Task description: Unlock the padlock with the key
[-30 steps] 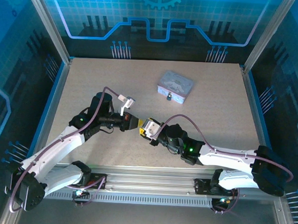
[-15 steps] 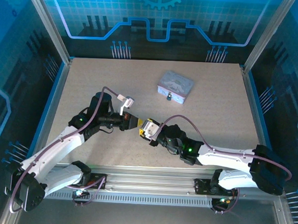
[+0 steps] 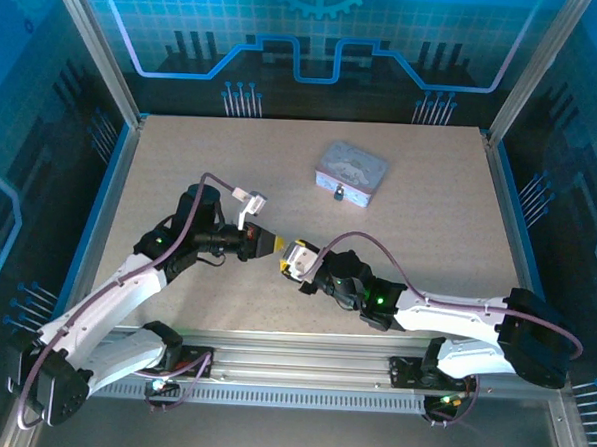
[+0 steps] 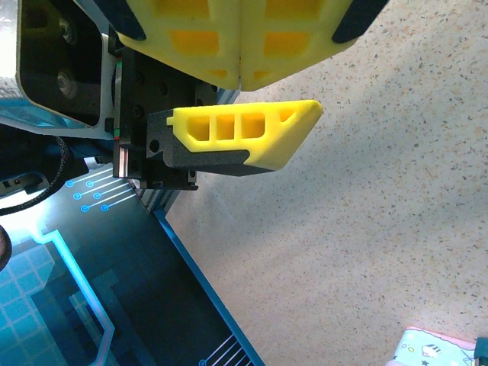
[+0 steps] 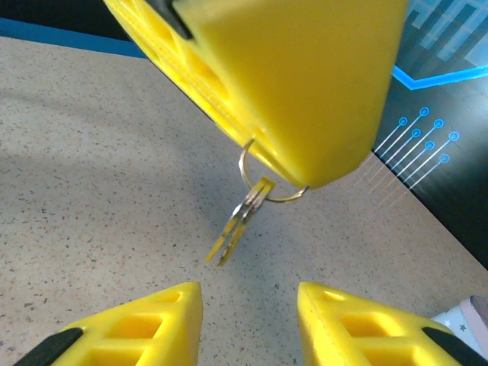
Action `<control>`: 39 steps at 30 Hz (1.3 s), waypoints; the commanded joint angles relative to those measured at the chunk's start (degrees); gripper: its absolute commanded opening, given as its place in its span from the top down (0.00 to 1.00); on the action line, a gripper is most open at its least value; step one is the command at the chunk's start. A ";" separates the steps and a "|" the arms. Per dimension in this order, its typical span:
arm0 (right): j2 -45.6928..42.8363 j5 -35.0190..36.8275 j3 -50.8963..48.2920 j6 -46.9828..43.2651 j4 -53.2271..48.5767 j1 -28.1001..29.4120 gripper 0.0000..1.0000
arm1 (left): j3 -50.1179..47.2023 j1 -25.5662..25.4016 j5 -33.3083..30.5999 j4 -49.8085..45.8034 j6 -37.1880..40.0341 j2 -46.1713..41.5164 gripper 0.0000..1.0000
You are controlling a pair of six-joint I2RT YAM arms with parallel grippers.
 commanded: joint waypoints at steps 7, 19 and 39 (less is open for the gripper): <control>-1.14 1.14 0.02 -1.20 2.86 1.31 0.65 | -0.34 0.60 1.05 -1.30 -0.79 -1.01 1.00; -1.76 1.56 0.92 -1.84 2.67 1.88 0.68 | -0.68 0.62 1.16 -1.30 -0.60 -0.91 1.00; -2.69 2.52 1.30 -2.60 2.50 2.06 0.70 | -0.86 0.60 1.51 -1.05 -0.78 -0.85 1.00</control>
